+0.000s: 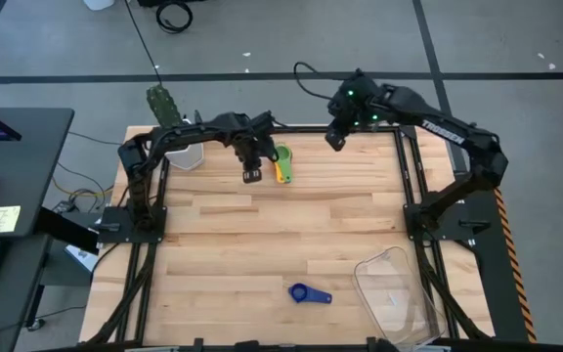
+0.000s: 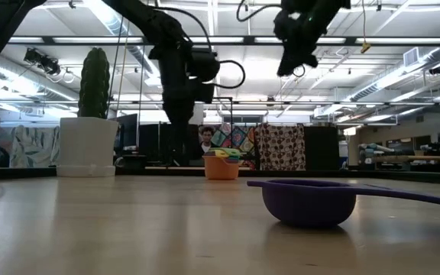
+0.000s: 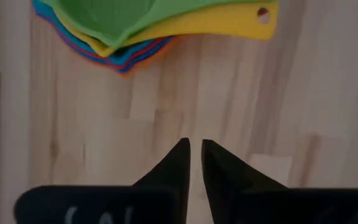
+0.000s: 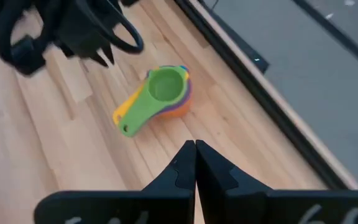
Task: Nest measuring cups in basket
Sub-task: Stack the green measuring cup on top of the yellow measuring cup, then stack the violet measuring cup on top of the green measuring cup
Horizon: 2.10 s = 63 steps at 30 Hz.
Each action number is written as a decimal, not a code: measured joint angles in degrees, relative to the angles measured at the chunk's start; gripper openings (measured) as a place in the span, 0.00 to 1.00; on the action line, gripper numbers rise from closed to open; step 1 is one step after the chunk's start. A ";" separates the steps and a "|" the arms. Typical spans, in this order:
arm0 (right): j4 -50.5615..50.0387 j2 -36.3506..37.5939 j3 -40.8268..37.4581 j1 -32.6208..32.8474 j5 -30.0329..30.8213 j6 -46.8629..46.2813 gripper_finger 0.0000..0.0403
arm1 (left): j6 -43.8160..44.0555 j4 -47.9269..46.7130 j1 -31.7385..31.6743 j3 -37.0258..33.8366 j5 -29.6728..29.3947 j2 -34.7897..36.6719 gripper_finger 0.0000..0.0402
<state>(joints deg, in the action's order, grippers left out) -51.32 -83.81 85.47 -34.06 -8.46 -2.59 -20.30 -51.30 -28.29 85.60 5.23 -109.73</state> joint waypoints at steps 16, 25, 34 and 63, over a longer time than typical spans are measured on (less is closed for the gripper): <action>10.48 -14.60 -5.77 0.22 -3.03 -8.32 0.01 | 9.52 14.09 0.28 -5.50 4.10 -0.04 0.01; 14.64 -23.02 -5.79 1.39 -9.64 -9.83 0.01 | 9.57 16.85 0.09 -5.55 6.98 -0.12 0.00; 17.50 -27.68 -5.77 2.42 -12.14 -9.64 0.01 | 9.25 19.89 -0.44 -5.60 12.34 -3.74 0.00; 22.34 -27.01 -5.75 3.54 -14.04 -3.93 0.01 | 6.75 17.44 -0.47 -4.20 8.55 -1.04 0.01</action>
<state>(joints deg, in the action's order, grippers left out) -28.98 -110.81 79.72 -30.52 -22.49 -6.53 -13.55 -33.87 -28.75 81.41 13.78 -110.77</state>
